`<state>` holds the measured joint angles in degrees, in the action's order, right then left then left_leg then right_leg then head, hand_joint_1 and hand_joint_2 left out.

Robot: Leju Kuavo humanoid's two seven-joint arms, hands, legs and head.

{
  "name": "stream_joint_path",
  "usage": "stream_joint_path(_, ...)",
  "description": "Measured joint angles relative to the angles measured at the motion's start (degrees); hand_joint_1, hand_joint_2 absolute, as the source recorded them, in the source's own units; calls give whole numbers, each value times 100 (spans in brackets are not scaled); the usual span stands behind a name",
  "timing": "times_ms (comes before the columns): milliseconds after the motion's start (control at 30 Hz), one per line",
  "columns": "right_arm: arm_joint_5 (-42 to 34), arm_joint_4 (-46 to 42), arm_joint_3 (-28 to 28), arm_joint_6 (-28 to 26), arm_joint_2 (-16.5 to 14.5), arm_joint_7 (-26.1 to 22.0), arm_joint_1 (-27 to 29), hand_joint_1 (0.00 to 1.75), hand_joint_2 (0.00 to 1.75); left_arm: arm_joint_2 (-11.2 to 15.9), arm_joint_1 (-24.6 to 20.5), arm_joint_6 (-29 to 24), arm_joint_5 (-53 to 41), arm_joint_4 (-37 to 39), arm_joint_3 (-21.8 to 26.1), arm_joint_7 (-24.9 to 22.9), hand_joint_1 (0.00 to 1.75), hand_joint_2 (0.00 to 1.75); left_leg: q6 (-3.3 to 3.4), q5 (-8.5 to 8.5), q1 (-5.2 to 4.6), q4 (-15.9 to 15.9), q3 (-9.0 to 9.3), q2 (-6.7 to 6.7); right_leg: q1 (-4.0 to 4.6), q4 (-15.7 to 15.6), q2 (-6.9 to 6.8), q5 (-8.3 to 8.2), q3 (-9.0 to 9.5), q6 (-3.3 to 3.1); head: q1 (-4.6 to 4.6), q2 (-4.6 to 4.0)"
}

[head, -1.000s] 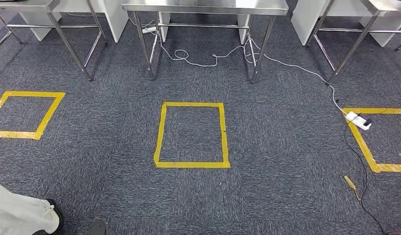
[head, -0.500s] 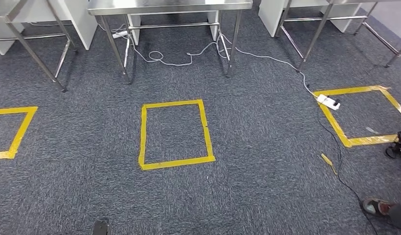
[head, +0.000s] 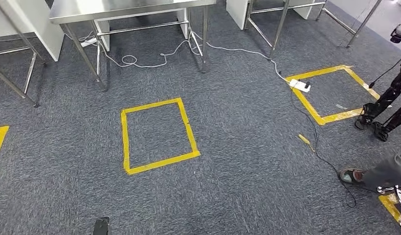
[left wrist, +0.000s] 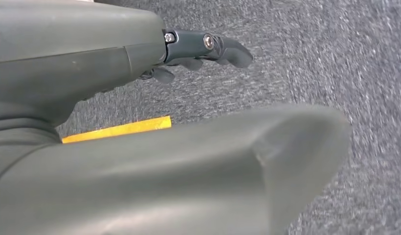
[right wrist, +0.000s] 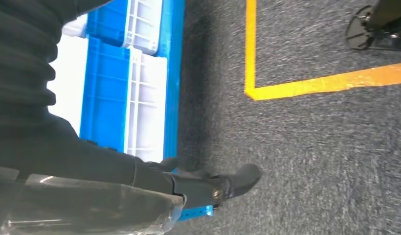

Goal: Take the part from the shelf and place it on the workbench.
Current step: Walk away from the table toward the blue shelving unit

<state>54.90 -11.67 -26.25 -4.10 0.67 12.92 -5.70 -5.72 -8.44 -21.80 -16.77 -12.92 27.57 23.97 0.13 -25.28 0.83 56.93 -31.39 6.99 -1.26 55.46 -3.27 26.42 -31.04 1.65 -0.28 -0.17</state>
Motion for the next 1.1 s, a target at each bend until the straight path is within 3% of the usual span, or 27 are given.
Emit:
stream_joint_path(33,-12,0,-13,0,-1,0,17,0,175,-4,-7,8,-6,0,-4,-20,0,0,-39,-34,27,28,3,-41,-21,-1,68,-15,2,-40,-2,0)
stream_joint_path(100,-33,1,-39,-1,-7,0,35,0,175,-7,-13,46,-17,2,-9,-109,0,0,-96,-296,70,345,-108,-325,-59,-5,203,-63,20,-135,-11,0)
stream_joint_path(167,-49,2,-60,-1,-11,0,41,0,175,-5,-11,139,-17,14,-9,-329,0,0,-102,-732,80,1059,-405,-622,-36,0,335,-99,0,-203,-20,0)
stream_joint_path(200,-55,2,-72,-1,-11,-1,43,0,175,-5,-8,220,-9,25,-9,-486,0,0,-95,-884,79,1414,-560,-672,-9,2,412,-110,-11,-224,-22,0)
stream_joint_path(233,-61,2,-86,2,-10,-1,47,0,175,-5,-4,318,2,36,-8,-648,0,0,-82,-932,78,1631,-661,-691,15,5,495,-116,-16,-233,-21,0)
stream_joint_path(267,-66,2,-101,8,-9,-2,52,0,175,-4,-2,439,12,46,-8,-829,0,0,-60,-858,78,1639,-667,-702,37,10,582,-119,-16,-237,-21,0)
stream_joint_path(300,-68,2,-115,25,-8,-2,54,0,175,-2,-1,579,13,52,-7,-1033,0,0,-28,-674,76,1412,-566,-730,55,18,671,-122,-11,-241,-22,0)
stream_joint_path(367,-66,2,-135,75,-16,-3,52,0,175,21,2,848,-2,62,-7,-1467,0,0,74,-274,77,660,-224,-940,82,40,830,-123,-10,-235,-15,0)
stream_joint_path(433,-56,2,-146,110,-18,-4,38,0,175,50,6,1064,-31,79,-9,-1820,0,0,149,-135,63,223,-38,-1124,87,57,957,-136,-52,-205,-7,0)
stream_joint_path(500,-47,2,-169,130,-6,-2,41,0,175,67,8,1225,-80,92,-16,-2106,0,0,183,-129,32,154,-23,-1072,71,39,1071,-171,-114,-130,-11,0)
stream_joint_path(533,-45,3,-184,144,0,0,53,0,175,72,8,1282,-109,92,-26,-2231,0,0,200,-93,37,103,-6,-1003,67,50,1044,-181,-141,-96,-14,0)
stream_joint_path(600,-43,4,-215,171,20,2,68,0,175,82,14,1337,-169,92,-53,-2415,0,0,247,-15,57,-17,30,-867,92,297,775,-66,-308,-88,9,0)
stream_joint_path(667,-41,4,-240,182,46,2,60,0,175,94,30,1335,-222,95,-75,-2542,0,0,276,20,52,-66,21,-711,75,993,475,250,-681,-119,34,0)
stream_joint_path(733,-45,4,-276,195,73,2,63,0,175,108,48,1329,-255,99,-90,-2641,0,0,274,26,39,-64,-9,-539,18,1639,402,482,-1003,-75,44,0)
stream_joint_path(767,-51,4,-299,203,86,1,79,0,175,113,54,1328,-269,101,-95,-2672,0,0,265,28,39,-63,-18,-460,-15,1678,379,476,-1005,-16,45,0)
stream_joint_path(800,-57,4,-321,210,102,0,97,0,175,116,56,1327,-283,102,-99,-2690,0,0,247,28,45,-61,-19,-388,-49,1470,340,385,-872,58,49,0)
stream_joint_path(833,-64,4,-345,215,120,-2,110,0,175,118,56,1323,-297,103,-104,-2701,0,0,220,26,53,-57,-16,-319,-83,1069,258,248,-630,134,50,0)
stream_joint_path(867,-71,4,-364,221,133,-7,111,0,175,126,56,1318,-310,103,-112,-2707,0,0,179,17,48,-44,-12,-254,-107,626,119,124,-370,185,56,0)
stream_joint_path(900,-76,3,-382,229,144,-11,101,0,175,140,56,1312,-317,103,-122,-2709,0,0,129,1,44,-33,-8,-189,-103,282,10,26,-171,197,59,0)
stream_joint_path(967,-91,0,-418,252,152,-17,94,0,175,177,53,1303,-334,104,-138,-2706,0,0,31,-29,30,-15,16,-72,-71,15,-64,-47,-42,131,55,0)
stream_joint_path(1033,-109,0,-464,271,156,-17,122,0,175,197,47,1303,-349,104,-145,-2702,0,0,-52,-52,68,-10,56,-3,-63,26,78,-68,-74,26,44,0)
stream_joint_path(1100,-126,0,-506,284,148,-17,149,0,175,212,42,1308,-359,104,-149,-2701,0,0,-110,-235,114,184,11,-200,-81,23,203,-89,-64,-67,29,0)
